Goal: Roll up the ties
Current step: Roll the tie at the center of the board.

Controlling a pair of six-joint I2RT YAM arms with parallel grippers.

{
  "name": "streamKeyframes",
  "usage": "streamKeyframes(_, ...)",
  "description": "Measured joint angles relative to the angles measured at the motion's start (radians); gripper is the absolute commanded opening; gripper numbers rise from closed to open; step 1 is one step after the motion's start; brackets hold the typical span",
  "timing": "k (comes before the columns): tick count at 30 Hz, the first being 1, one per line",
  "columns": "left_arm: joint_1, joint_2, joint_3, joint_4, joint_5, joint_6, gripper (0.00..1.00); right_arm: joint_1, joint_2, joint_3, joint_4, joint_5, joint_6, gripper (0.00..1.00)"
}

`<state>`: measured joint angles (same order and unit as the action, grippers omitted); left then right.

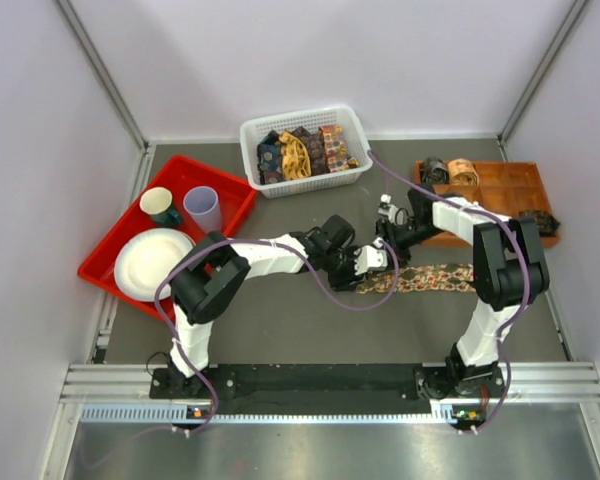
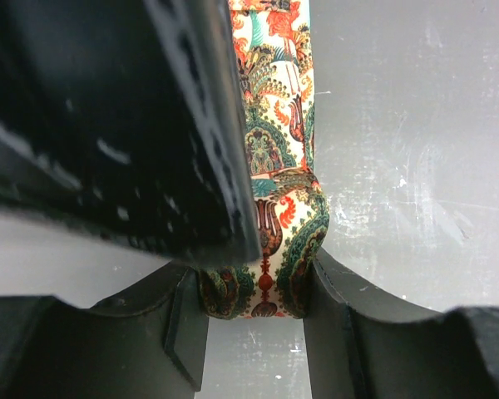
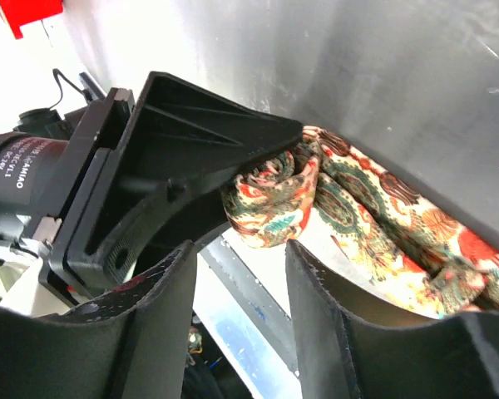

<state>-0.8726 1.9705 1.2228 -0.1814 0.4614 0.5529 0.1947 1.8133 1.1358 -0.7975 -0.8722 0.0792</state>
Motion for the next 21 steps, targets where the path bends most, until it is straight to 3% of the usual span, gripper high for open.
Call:
streamKeyframes(8, -0.004, 0.002, 0.008, -0.013, -0.01, 0.0, 0.32, 0.053, 0.061, -0.004, 0.053, -0.025, 0.034, 0.3)
streamKeyframes(13, -0.005, 0.003, 0.009, -0.014, -0.011, 0.0, 0.36, 0.053, 0.082, -0.019, 0.057, 0.003, 0.019, 0.0)
streamKeyframes(21, -0.007, 0.004, 0.009, -0.003, -0.01, -0.013, 0.67, 0.053, 0.082, -0.019, 0.054, 0.055, 0.02, 0.0)
